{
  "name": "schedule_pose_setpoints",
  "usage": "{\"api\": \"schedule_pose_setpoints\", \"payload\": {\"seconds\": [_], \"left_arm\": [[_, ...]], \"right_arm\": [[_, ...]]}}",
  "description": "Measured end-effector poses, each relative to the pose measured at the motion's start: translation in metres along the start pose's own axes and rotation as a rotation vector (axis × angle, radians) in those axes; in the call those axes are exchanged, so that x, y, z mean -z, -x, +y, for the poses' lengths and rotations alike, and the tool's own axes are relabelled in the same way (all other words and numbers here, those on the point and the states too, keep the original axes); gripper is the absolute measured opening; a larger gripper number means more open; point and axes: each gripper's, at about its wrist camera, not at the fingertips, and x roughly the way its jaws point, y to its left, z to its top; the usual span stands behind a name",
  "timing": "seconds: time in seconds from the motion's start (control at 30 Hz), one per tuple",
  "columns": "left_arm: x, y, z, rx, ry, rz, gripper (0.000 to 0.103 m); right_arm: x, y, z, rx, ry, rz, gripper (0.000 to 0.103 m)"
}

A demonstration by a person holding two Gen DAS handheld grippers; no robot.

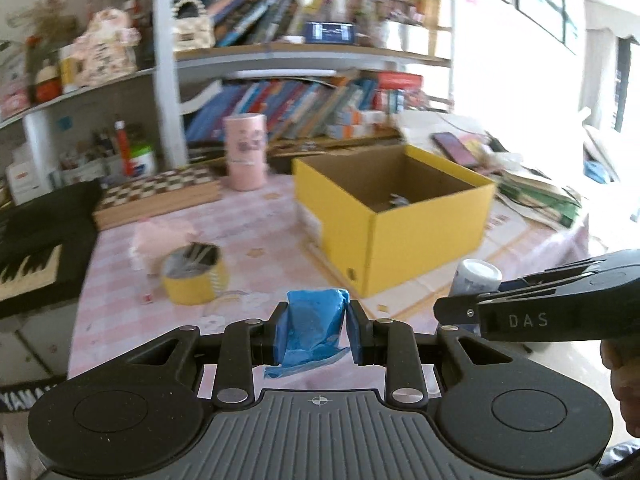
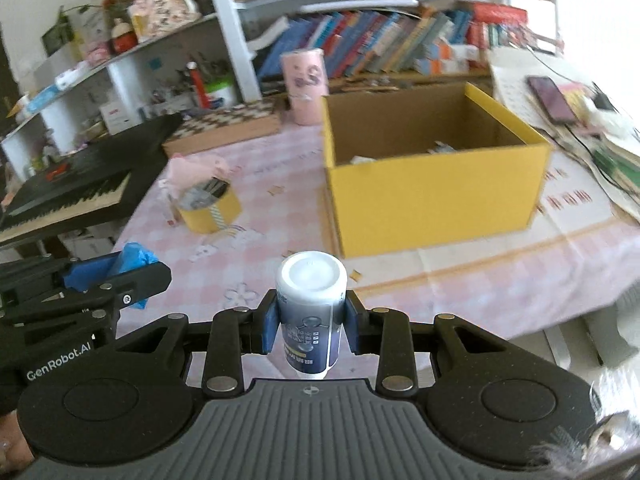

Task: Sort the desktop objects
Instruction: 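Lift the blue cloth with the left tool while the right tool carries the tube toward the box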

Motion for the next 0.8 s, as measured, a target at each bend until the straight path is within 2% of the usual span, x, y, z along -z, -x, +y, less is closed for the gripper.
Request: {"api": "schedule_pose_setpoints", "payload": {"seconds": [0.4, 0.8], "left_arm": [[-0.007, -0.017, -0.032, 0.147, -0.084, -0.008, 0.028], [-0.019, -0.033, -0.042, 0.147, -0.1, 0.002, 0.028]], "right_arm": [[0.011, 0.022, -0.031, 0.117, -0.092, 0.008, 0.031], [-0.001, 0.018, -0.056, 0.127, -0.125, -0.001, 0.031]]}}
